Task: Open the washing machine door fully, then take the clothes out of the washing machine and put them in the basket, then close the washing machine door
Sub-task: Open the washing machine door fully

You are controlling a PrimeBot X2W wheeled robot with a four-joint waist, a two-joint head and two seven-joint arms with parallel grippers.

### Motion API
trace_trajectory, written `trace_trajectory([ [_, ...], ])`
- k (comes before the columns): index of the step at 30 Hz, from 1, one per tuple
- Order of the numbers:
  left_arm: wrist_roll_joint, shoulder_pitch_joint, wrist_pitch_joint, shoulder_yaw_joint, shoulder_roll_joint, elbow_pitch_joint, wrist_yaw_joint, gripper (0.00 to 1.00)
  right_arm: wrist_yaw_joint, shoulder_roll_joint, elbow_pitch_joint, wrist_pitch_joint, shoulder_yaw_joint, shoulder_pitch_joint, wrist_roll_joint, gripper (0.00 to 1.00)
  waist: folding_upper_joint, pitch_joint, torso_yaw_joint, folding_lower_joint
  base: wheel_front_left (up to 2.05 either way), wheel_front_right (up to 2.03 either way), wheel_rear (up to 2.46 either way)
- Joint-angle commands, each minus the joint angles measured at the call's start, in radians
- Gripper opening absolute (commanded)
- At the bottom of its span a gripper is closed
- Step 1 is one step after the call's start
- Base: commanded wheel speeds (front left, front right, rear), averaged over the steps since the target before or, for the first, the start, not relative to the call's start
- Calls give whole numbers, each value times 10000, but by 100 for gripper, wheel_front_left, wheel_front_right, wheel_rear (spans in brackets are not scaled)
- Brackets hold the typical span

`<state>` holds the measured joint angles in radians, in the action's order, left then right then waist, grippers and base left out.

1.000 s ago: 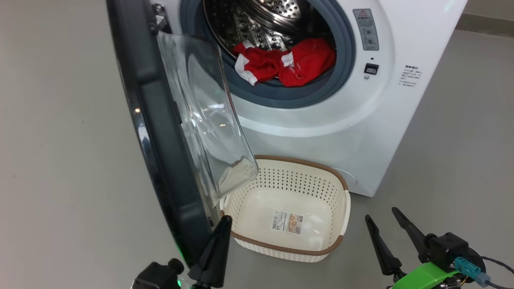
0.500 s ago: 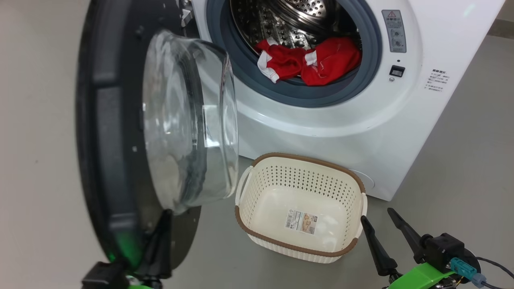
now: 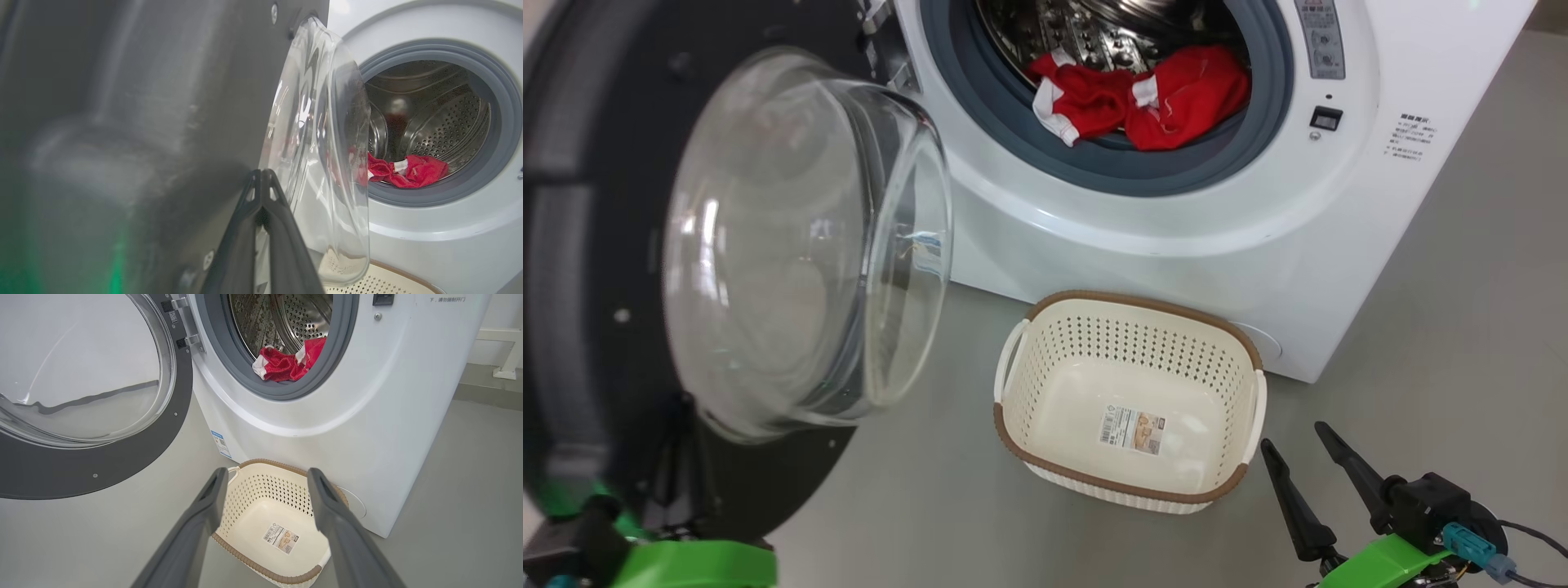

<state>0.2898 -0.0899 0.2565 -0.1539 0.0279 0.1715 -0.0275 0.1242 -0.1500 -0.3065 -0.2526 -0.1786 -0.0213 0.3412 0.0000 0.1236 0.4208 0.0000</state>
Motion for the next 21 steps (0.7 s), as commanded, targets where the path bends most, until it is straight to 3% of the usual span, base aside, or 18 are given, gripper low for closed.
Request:
trace_trajectory([
  [1,-181,-490,53,-831,223,-75,11,0,65,-125,237,-91,-258,-306,-147,100,0,148,-83,0,0,0,0],
  [12,-859,-1652,53,-3154,384,884,-376,0,65,-333,283,-91,-263,-540,-188,100,0,597,-313,0,0,0,0],
  [21,-1237,-2548,53,-4324,838,1871,-582,0,65,-411,277,-91,-303,-700,-208,100,0,787,-404,0,0,0,0],
])
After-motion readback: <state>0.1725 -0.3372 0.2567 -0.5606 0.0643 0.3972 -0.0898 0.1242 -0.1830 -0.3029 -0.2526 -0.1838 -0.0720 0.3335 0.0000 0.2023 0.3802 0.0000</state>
